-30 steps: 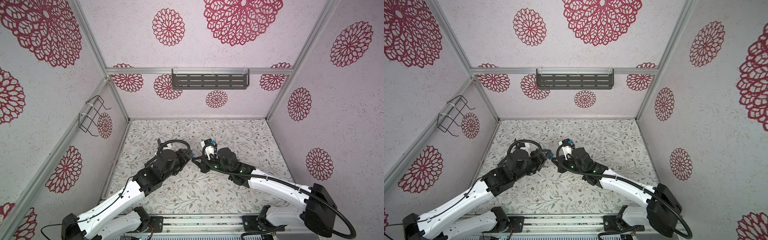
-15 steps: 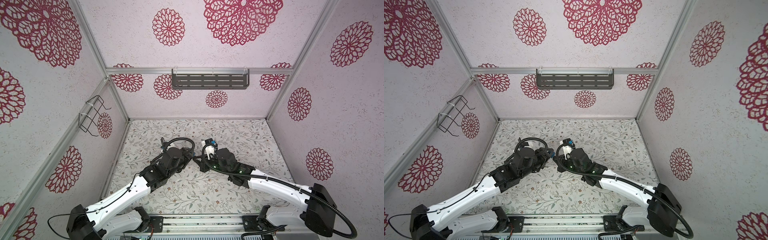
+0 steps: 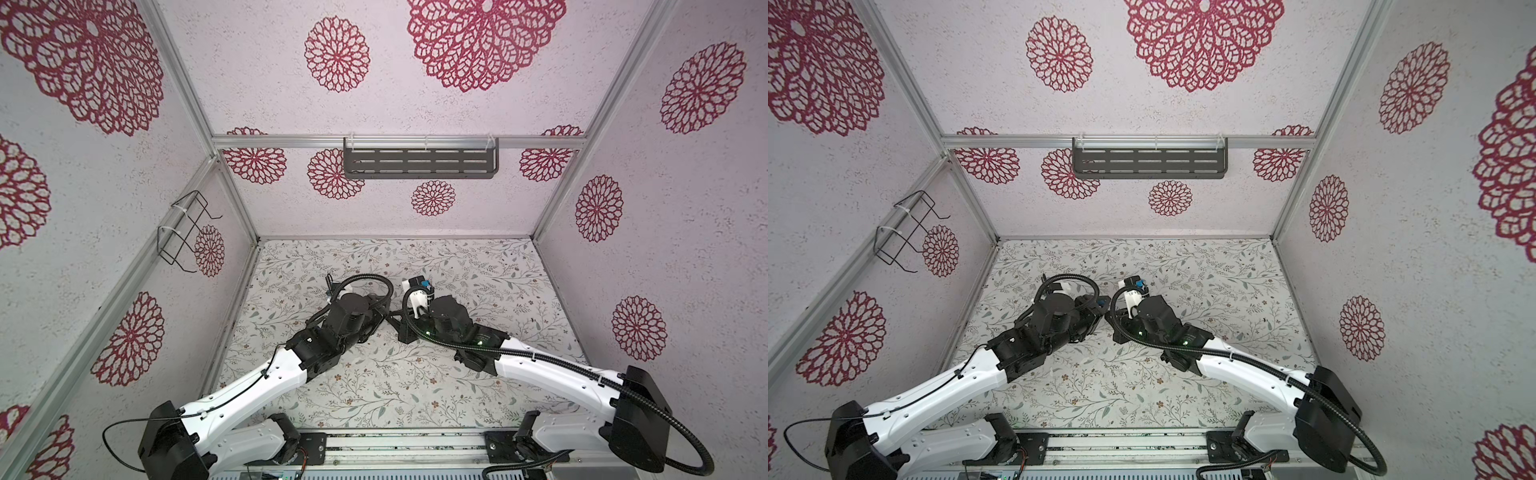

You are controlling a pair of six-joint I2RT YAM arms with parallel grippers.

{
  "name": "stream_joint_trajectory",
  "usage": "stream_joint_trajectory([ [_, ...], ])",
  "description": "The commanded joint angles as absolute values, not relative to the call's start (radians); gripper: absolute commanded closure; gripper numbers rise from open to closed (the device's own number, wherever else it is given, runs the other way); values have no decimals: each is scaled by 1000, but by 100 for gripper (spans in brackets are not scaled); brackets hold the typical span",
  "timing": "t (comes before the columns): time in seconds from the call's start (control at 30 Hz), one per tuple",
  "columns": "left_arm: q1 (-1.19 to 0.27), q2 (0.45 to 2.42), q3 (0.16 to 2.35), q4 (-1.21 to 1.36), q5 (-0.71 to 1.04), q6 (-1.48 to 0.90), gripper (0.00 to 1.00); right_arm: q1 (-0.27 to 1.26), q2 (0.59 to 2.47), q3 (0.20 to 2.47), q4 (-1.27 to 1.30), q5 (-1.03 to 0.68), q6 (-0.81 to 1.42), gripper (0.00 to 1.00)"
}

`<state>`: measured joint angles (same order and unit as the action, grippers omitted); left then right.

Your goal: Unlock with the key

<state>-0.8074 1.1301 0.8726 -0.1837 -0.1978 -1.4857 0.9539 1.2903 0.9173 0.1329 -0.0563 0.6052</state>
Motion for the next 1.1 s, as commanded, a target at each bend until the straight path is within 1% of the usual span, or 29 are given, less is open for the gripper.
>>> stream_joint_trajectory([
  [0.0, -817, 1127, 886, -150, -207, -1482, 85, 952, 1285, 965, 182, -72, 636, 100],
  [0.13, -817, 1117, 864, -117, -183, -1469, 100, 930, 1271, 928, 272, -153, 710, 100],
  [0.27, -816, 1100, 832, -62, -121, -1453, 100, 907, 1256, 903, 341, -216, 787, 100],
  [0.4, -819, 1091, 818, -33, -77, -1442, 100, 886, 1238, 847, 463, -260, 896, 100],
  [0.6, -822, 1081, 791, 2, -59, -1444, 100, 882, 1224, 809, 566, -304, 1010, 100],
  [0.77, -825, 1086, 795, 14, -33, -1447, 100, 882, 1223, 774, 646, -307, 1086, 100],
  [0.9, -829, 1065, 763, 62, -67, -1457, 100, 883, 1221, 736, 720, -278, 1150, 100],
  [1.07, -829, 1052, 757, 69, -77, -1449, 100, 892, 1222, 734, 733, -268, 1159, 100],
])
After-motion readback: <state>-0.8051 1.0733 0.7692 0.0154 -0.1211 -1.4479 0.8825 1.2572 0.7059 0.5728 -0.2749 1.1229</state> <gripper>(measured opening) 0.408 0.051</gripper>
